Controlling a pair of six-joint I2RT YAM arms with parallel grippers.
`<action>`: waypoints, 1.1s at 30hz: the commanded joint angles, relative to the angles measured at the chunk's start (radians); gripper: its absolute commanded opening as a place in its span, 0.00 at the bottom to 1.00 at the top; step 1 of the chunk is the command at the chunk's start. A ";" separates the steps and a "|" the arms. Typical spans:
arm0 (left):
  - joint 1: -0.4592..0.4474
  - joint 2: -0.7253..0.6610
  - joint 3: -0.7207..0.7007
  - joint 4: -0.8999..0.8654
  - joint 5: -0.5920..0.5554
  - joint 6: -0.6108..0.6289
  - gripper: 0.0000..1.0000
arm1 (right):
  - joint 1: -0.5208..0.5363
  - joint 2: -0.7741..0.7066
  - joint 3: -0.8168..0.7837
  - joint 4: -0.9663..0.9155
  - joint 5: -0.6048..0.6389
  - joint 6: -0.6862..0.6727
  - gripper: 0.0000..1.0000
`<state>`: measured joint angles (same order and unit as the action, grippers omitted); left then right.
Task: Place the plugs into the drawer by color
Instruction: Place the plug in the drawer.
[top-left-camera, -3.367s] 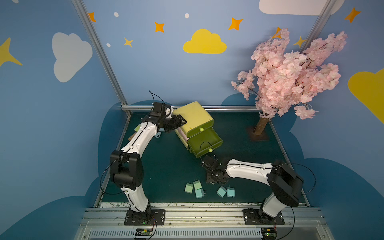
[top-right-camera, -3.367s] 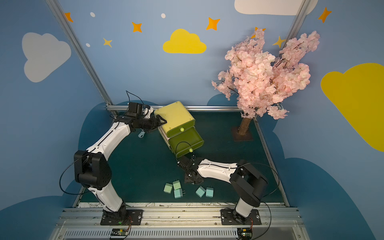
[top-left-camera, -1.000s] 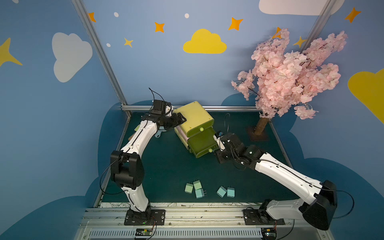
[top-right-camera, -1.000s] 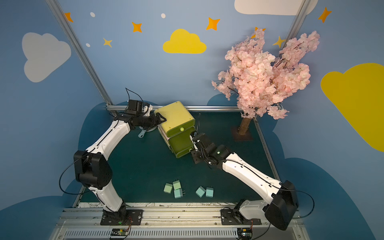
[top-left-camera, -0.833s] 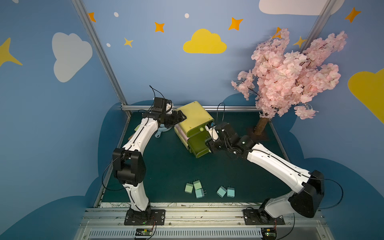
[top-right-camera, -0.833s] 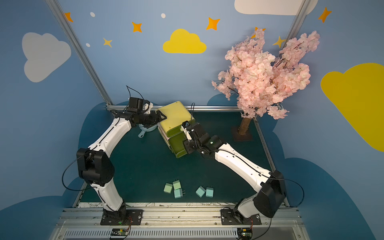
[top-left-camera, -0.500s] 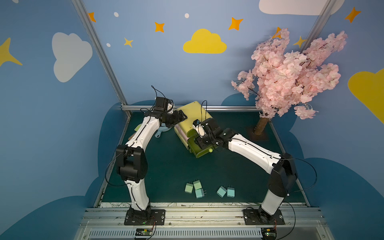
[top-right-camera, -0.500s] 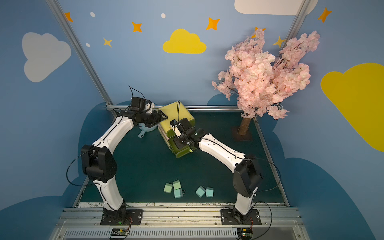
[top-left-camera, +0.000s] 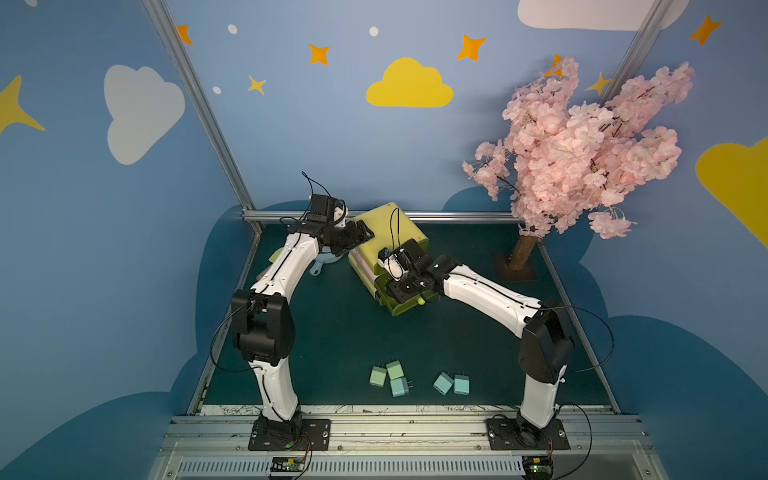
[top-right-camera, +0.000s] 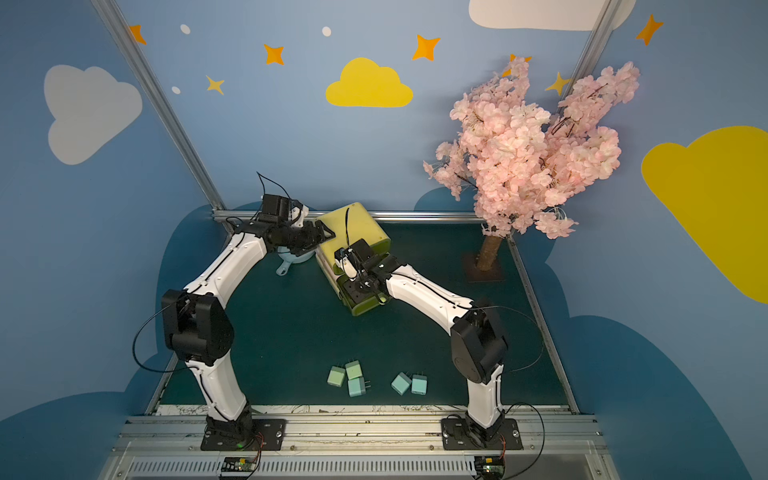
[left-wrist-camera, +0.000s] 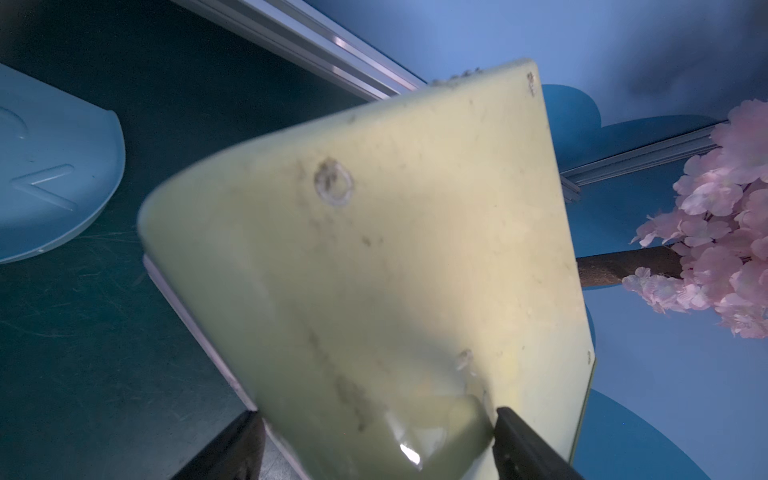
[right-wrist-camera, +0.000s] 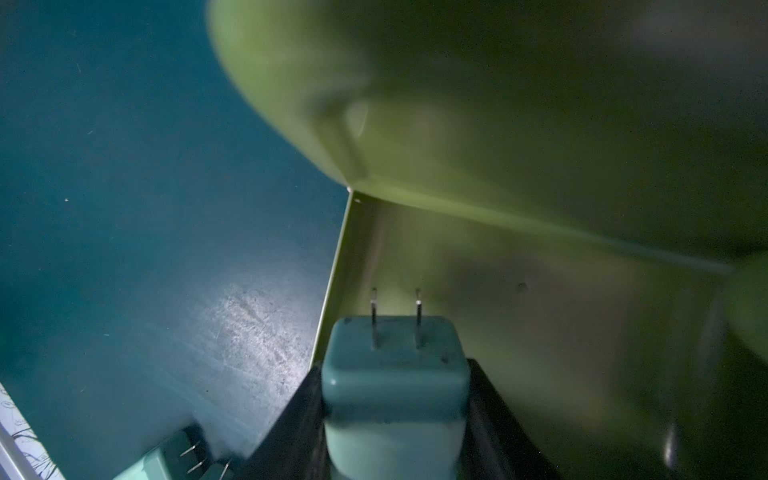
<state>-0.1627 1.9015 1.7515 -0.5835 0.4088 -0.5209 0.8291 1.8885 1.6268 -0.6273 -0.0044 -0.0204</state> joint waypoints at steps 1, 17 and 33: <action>0.006 -0.001 -0.026 -0.029 -0.005 0.016 0.87 | 0.005 0.009 -0.007 -0.022 0.009 -0.016 0.16; 0.012 -0.022 -0.050 -0.016 -0.007 0.016 0.87 | -0.004 0.033 0.041 -0.033 -0.015 -0.043 0.52; 0.018 -0.032 -0.053 -0.015 -0.008 0.016 0.87 | 0.198 -0.348 -0.306 0.007 0.045 -0.072 0.68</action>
<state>-0.1516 1.8866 1.7218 -0.5575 0.4217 -0.5209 0.9527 1.6085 1.4368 -0.6498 0.0326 -0.0792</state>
